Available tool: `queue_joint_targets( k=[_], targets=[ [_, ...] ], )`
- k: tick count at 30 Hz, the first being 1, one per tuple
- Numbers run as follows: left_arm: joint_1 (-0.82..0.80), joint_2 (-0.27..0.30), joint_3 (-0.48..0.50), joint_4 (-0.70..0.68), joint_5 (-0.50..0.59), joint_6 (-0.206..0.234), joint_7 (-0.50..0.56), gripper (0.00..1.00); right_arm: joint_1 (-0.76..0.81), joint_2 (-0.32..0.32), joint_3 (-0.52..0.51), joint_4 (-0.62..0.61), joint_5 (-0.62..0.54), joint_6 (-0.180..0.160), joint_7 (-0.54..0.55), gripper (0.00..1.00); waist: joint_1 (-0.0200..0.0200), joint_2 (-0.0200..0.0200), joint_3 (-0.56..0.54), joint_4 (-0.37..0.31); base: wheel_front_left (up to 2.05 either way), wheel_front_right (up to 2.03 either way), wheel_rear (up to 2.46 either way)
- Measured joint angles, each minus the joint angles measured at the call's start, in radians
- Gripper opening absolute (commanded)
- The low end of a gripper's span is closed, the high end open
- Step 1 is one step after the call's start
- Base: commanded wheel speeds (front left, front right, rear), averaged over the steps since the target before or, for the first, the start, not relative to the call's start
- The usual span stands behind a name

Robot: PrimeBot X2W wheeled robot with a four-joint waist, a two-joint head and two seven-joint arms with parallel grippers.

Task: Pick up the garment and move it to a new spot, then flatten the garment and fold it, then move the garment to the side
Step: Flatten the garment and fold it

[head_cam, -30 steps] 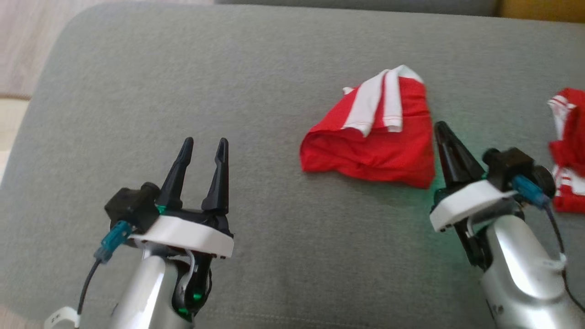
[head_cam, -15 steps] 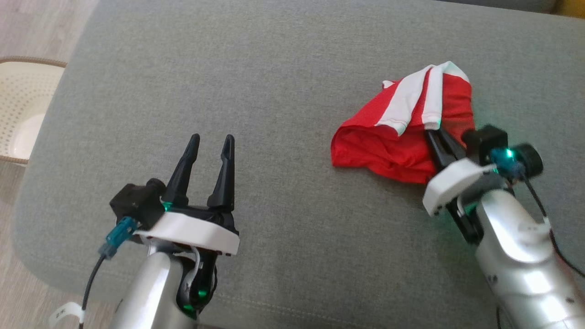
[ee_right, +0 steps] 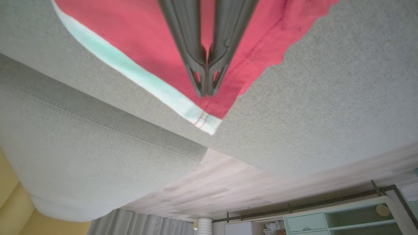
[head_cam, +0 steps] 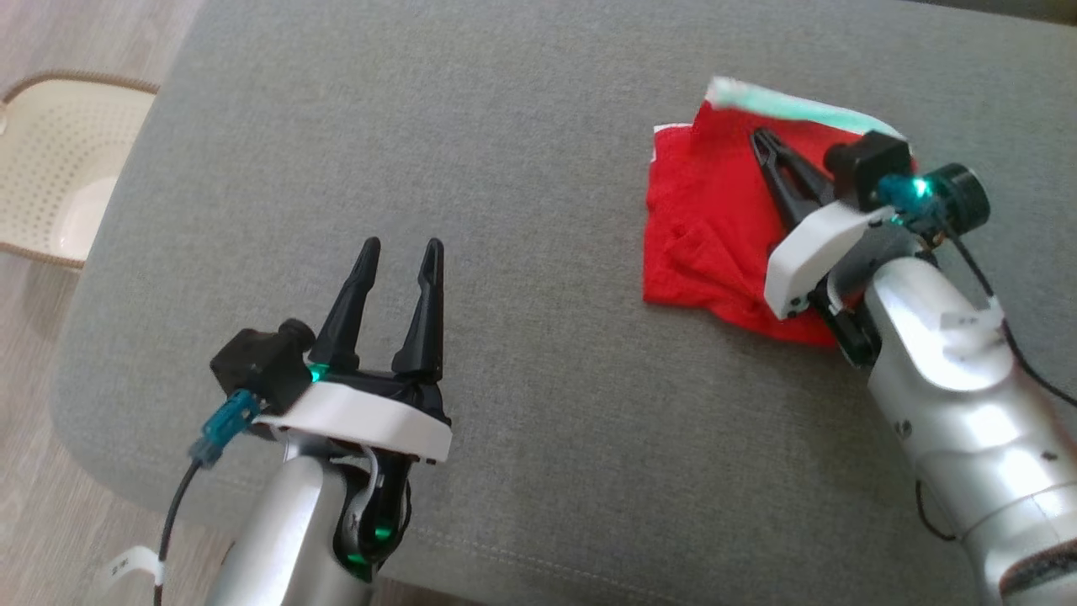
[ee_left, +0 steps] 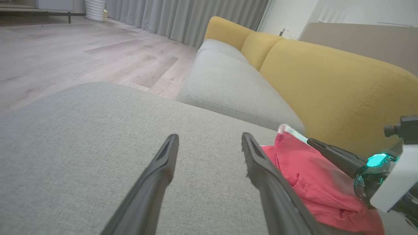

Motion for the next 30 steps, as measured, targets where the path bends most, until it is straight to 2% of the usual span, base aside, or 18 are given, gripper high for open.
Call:
queue_joint_targets(
  k=[12,15,18,22,26,30],
  targets=[
    [0.0,0.0,-0.002,0.0,-0.009,0.007,0.0,1.0,-0.063,0.023,0.011,0.183,0.014,0.0,-0.012,0.0,0.0,0.0,0.022,0.001,0.0,0.0,0.0],
    [-0.001,0.0,0.011,0.002,0.004,0.007,0.0,1.0,-0.063,0.065,0.011,0.201,0.024,0.0,-0.077,0.0,0.0,0.0,0.014,-0.026,0.0,0.0,0.0],
    [-0.001,0.0,0.021,0.001,0.016,0.006,0.0,1.0,-0.063,0.08,0.006,0.194,0.03,0.0,-0.105,0.0,0.0,0.0,0.008,-0.045,0.0,0.0,0.0],
    [-0.002,0.0,0.057,0.0,0.035,0.002,0.0,1.0,-0.06,0.091,-0.034,0.134,0.04,0.0,-0.13,0.0,0.0,0.0,-0.01,-0.095,0.0,0.0,0.0],
    [-0.002,0.0,0.082,-0.007,0.056,-0.009,0.0,1.0,-0.028,0.088,-0.085,0.016,0.04,0.0,-0.138,0.0,0.0,0.0,-0.035,-0.152,0.0,0.0,0.0],
    [-0.001,0.0,0.103,-0.008,0.064,-0.016,0.0,1.0,0.071,0.051,-0.165,-0.123,0.04,0.0,-0.138,0.0,-0.0001,0.0,-0.065,-0.208,0.0,0.0,0.0]
  ],
)
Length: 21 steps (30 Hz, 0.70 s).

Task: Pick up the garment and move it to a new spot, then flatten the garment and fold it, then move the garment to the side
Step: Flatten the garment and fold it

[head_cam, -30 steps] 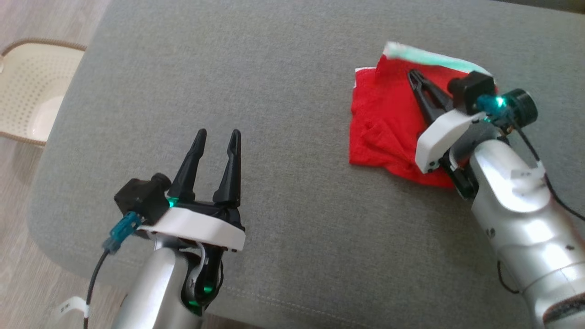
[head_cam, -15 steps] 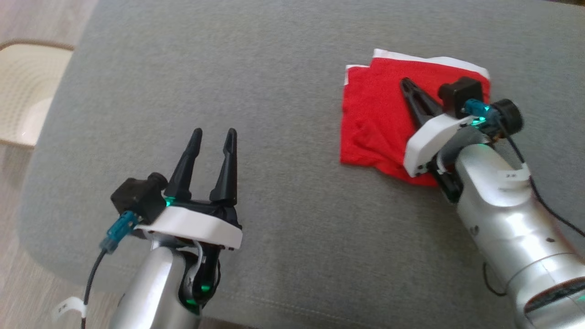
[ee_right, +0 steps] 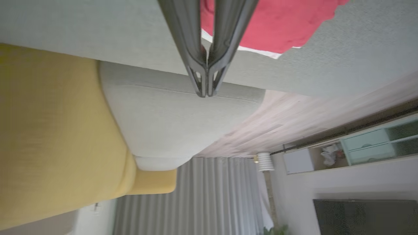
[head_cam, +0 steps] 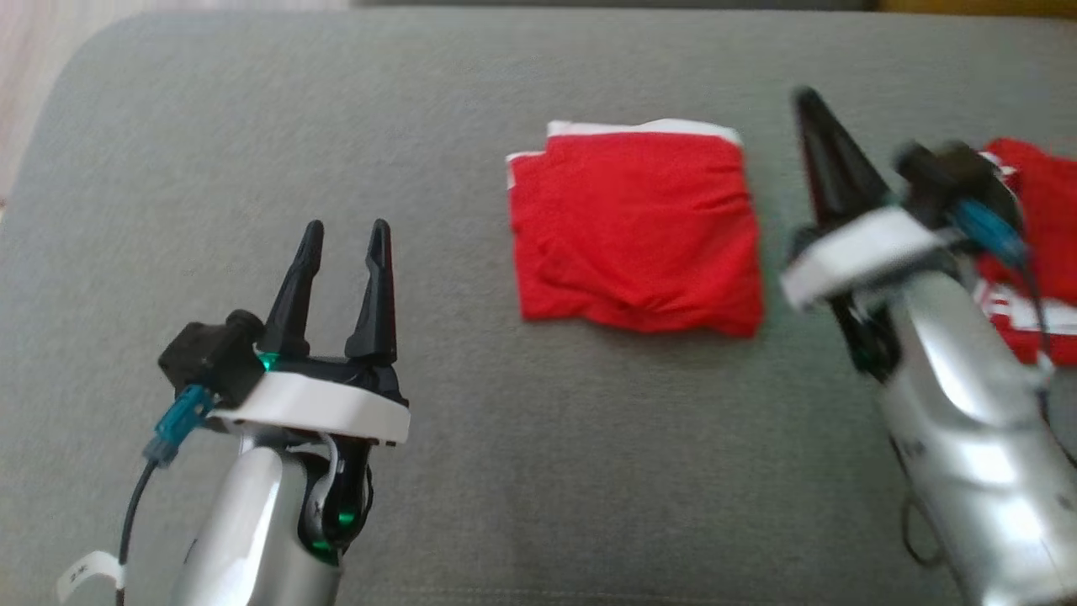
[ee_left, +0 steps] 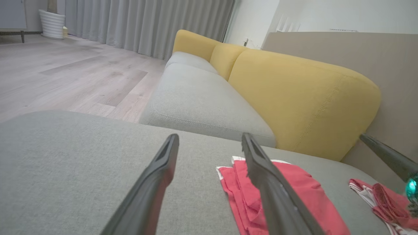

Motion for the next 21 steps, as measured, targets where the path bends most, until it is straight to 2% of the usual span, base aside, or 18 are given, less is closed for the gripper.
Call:
queue_joint_targets(
  k=[3,6,7,8,9,15,21],
  targets=[
    [0.001,0.0,0.002,0.0,0.0,-0.008,0.0,1.0,0.11,-0.026,-0.074,-0.089,0.0,0.0,0.0,0.0,0.0,0.0,-0.026,-0.033,0.0,0.0,0.0],
    [0.005,0.0,0.006,-0.001,0.0,-0.008,0.0,1.0,0.221,-0.025,-0.142,-0.172,0.0,0.0,0.0,0.0,0.0,0.0,-0.051,-0.062,0.0,0.0,0.0],
    [0.009,0.0,0.007,-0.001,0.0,-0.008,0.0,1.0,0.254,-0.021,-0.16,-0.196,0.0,0.0,0.0,0.07,0.0,0.0,-0.057,-0.072,0.0,0.0,0.0],
    [0.014,0.0,0.007,0.001,0.001,-0.008,0.0,1.0,0.286,-0.016,-0.176,-0.22,-0.001,0.0,0.0,0.65,0.0,0.0,-0.064,-0.081,0.0,0.0,0.0],
    [0.018,0.0,0.007,0.003,0.005,-0.009,0.0,1.0,0.317,-0.01,-0.192,-0.244,-0.005,0.0,0.001,1.0,0.0,0.0,-0.07,-0.09,0.0,0.0,0.0],
    [0.057,0.0,0.005,0.023,0.009,-0.009,0.0,1.0,0.467,0.049,-0.257,-0.354,-0.022,0.0,0.014,1.0,0.0,0.0,-0.098,-0.121,0.0,0.0,0.0],
    [0.089,0.0,0.002,0.036,0.009,-0.008,0.0,1.0,0.535,0.074,-0.276,-0.41,-0.066,0.0,0.031,1.0,0.0,0.0,-0.103,-0.126,0.0,0.0,0.0]
  ],
)
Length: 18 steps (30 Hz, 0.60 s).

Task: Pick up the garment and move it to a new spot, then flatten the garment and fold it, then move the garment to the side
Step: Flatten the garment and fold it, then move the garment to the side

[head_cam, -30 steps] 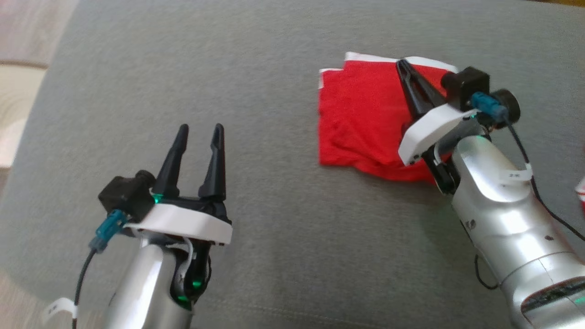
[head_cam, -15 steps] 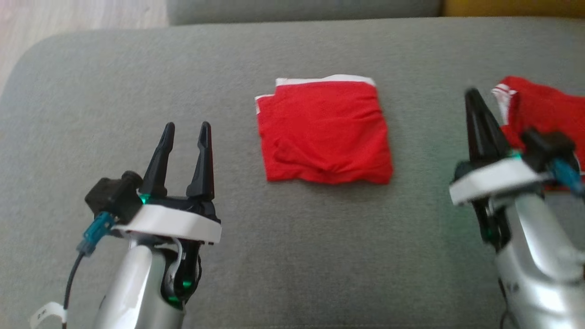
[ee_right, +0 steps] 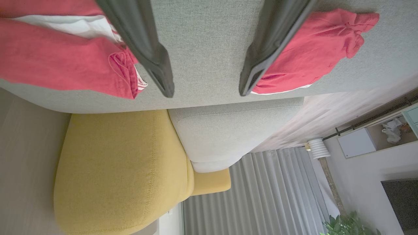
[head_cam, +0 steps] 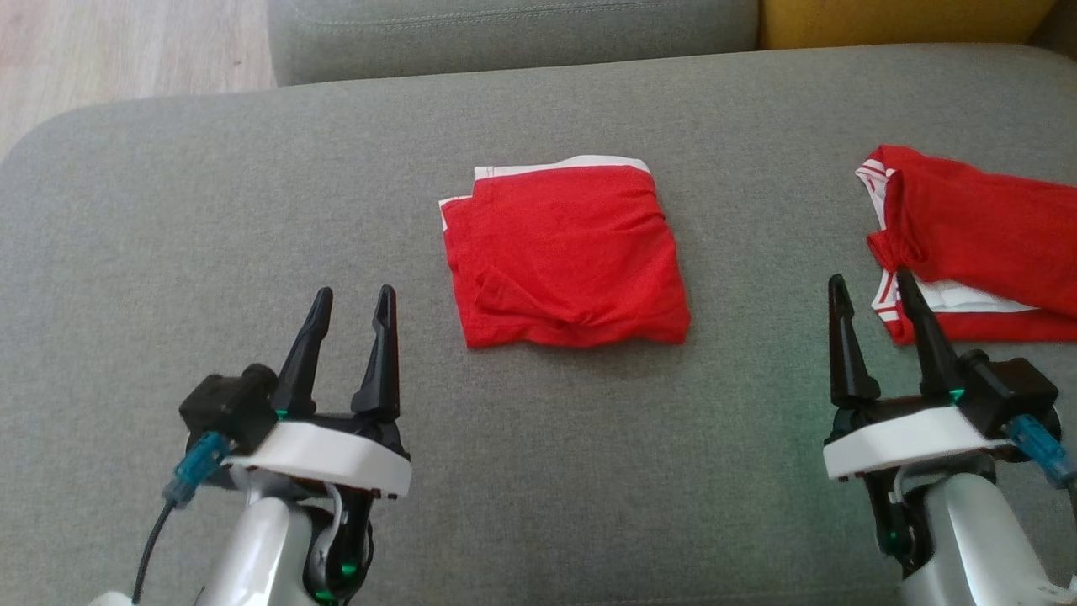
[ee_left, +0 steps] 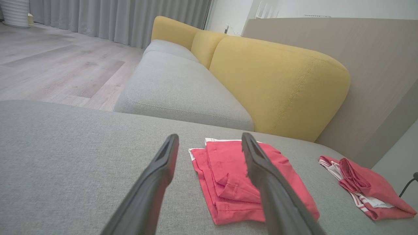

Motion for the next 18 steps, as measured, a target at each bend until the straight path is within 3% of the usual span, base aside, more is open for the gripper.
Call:
queue_joint_targets(
  k=[12,18],
  targets=[
    [-0.006,0.0,-0.006,-0.009,-0.006,0.0,0.0,1.0,0.013,0.012,-0.016,-0.042,-0.032,0.0,0.04,1.0,0.0,0.0,0.024,0.02,0.0,0.0,0.0],
    [-0.028,0.0,-0.032,-0.008,-0.01,0.0,0.0,1.0,-0.056,0.019,0.025,-0.005,0.01,0.0,0.124,1.0,0.0,0.0,0.07,0.056,0.0,0.0,0.0]
  ],
)
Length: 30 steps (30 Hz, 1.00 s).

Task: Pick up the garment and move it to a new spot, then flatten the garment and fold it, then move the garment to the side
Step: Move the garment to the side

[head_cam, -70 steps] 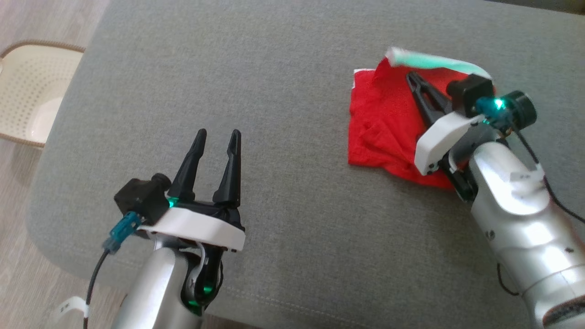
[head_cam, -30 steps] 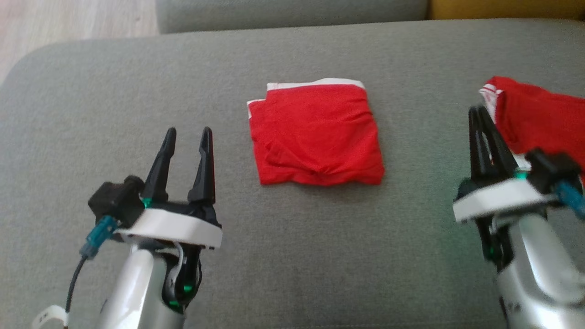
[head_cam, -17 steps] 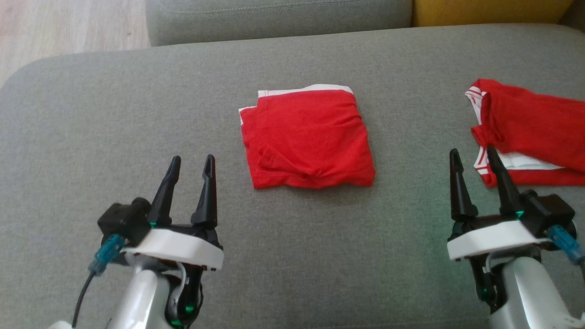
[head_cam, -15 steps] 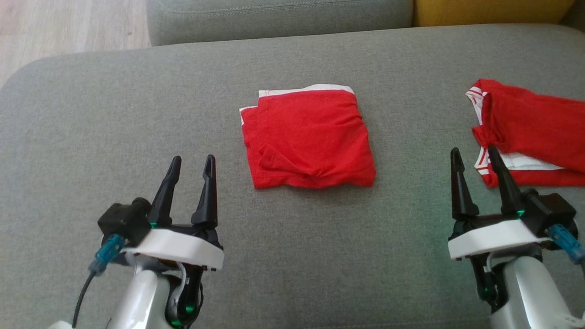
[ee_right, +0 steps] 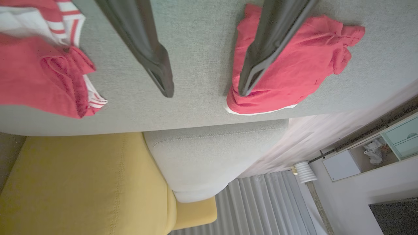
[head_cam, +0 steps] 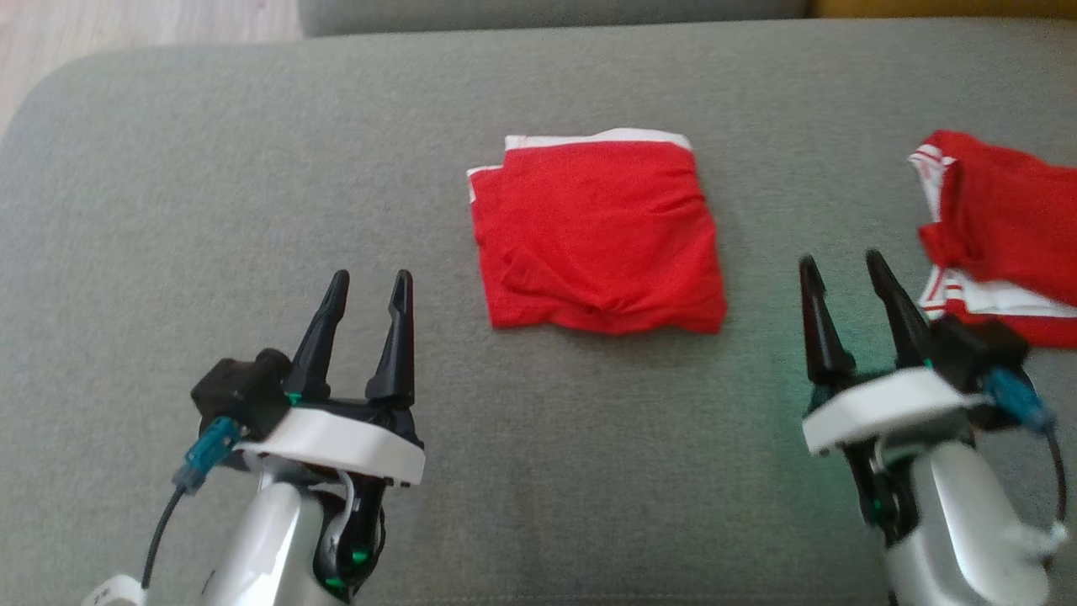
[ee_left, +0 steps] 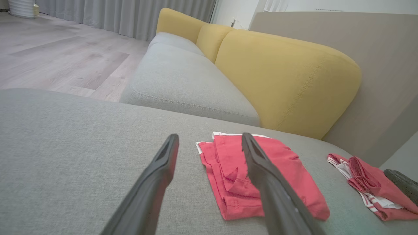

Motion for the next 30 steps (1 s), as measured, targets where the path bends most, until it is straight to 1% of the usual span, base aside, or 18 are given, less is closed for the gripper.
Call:
queue_joint_targets(
  k=[3,5,6,9,16,20,26,27,28,29,30],
  targets=[
    [-0.012,0.0,-0.004,0.001,-0.005,0.0,0.0,1.0,-0.062,0.0,0.02,0.039,0.023,0.0,0.032,1.0,0.0,0.0,0.019,0.022,0.0,0.0,0.0],
    [-0.021,0.0,-0.009,0.001,-0.009,0.0,0.0,1.0,-0.096,0.0,0.032,0.077,0.022,0.0,0.055,1.0,0.0,0.0,0.031,0.038,0.0,0.0,0.0],
    [-0.021,0.0,-0.009,0.001,-0.009,0.0,0.0,1.0,-0.096,0.0,0.032,0.077,0.022,0.0,0.055,1.0,0.0,0.0,0.031,0.038,0.0,0.0,0.0],
    [-0.03,0.0,-0.014,0.003,-0.013,0.0,0.0,1.0,-0.128,0.0,0.043,0.142,0.012,0.0,0.076,1.0,0.0,0.0,0.048,0.059,0.0,0.0,0.0],
    [-0.039,0.0,-0.031,0.004,-0.017,0.002,0.0,1.0,-0.213,0.0,0.035,0.289,0.017,0.0,0.08,1.0,0.0,0.0,0.085,0.097,0.0,0.0,0.0],
    [-0.054,0.0,-0.034,0.003,-0.017,0.002,0.0,1.0,-0.271,0.0,0.037,0.353,0.055,0.0,0.079,1.0,0.0001,0.0,0.103,0.109,0.0,0.0,0.0],
    [-0.064,0.0,-0.04,0.004,-0.017,0.009,0.0,1.0,-0.329,0.0,0.073,0.445,0.091,0.0,0.078,1.0,0.0001,0.0,0.122,0.116,0.0,0.0,0.0],
    [-0.066,0.0,-0.041,0.004,-0.017,0.009,0.0,1.0,-0.338,0.0,0.081,0.46,0.091,0.0,0.077,0.89,0.0,0.0,0.124,0.116,0.0,0.0,0.0],
    [-0.07,0.0,-0.042,0.004,-0.017,0.01,0.0,1.0,-0.347,0.0,0.09,0.473,0.088,0.0,0.073,0.0,0.0,0.0,0.126,0.115,0.0,0.0,0.0],
    [-0.074,0.0,-0.042,0.004,-0.017,0.01,0.0,1.0,-0.357,-0.004,0.1,0.487,0.066,0.0,0.07,0.0,0.0001,0.0,0.127,0.113,0.0,0.0,0.0],
    [-0.077,0.0,-0.042,0.004,-0.017,0.01,0.0,1.0,-0.368,-0.014,0.114,0.499,0.021,0.0,0.057,0.0,0.0001,0.0,0.128,0.111,0.0,0.0,0.0]
  ],
)
